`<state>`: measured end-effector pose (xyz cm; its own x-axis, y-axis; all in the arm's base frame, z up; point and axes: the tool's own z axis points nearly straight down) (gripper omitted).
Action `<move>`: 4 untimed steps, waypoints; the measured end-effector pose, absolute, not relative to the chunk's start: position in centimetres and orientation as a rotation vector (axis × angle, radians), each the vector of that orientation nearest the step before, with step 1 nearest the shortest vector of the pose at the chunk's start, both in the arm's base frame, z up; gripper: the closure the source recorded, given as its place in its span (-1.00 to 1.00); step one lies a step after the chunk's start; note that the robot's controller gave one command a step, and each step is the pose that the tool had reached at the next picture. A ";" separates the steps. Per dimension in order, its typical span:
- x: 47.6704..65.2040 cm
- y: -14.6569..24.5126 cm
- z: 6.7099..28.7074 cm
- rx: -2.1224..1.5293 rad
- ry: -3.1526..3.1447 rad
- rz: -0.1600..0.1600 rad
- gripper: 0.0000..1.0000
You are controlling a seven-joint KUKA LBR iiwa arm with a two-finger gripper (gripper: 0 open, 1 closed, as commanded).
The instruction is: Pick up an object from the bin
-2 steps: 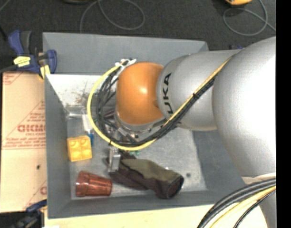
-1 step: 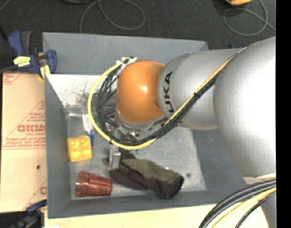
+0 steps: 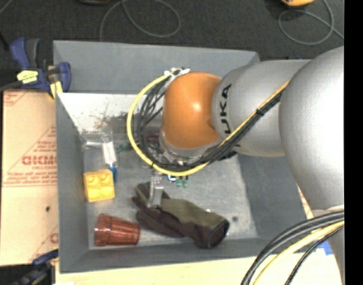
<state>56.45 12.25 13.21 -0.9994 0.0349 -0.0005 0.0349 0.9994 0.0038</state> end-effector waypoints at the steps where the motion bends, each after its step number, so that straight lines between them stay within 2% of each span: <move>1: 54.3 9.8 12.5 0.230 3.130 -0.004 -1.00; 2: 53.5 10.7 12.1 0.147 3.139 0.004 -1.00; 3: 54.3 7.5 8.6 0.478 3.104 -0.004 1.00; 4: 54.3 7.5 8.6 0.481 3.103 -0.003 1.00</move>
Offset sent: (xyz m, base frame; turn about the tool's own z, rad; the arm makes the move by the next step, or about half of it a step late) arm 0.0019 -0.0391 -0.0201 -0.4476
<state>54.29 7.48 8.60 -0.9532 0.3025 -0.0015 0.3025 0.9532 -0.0015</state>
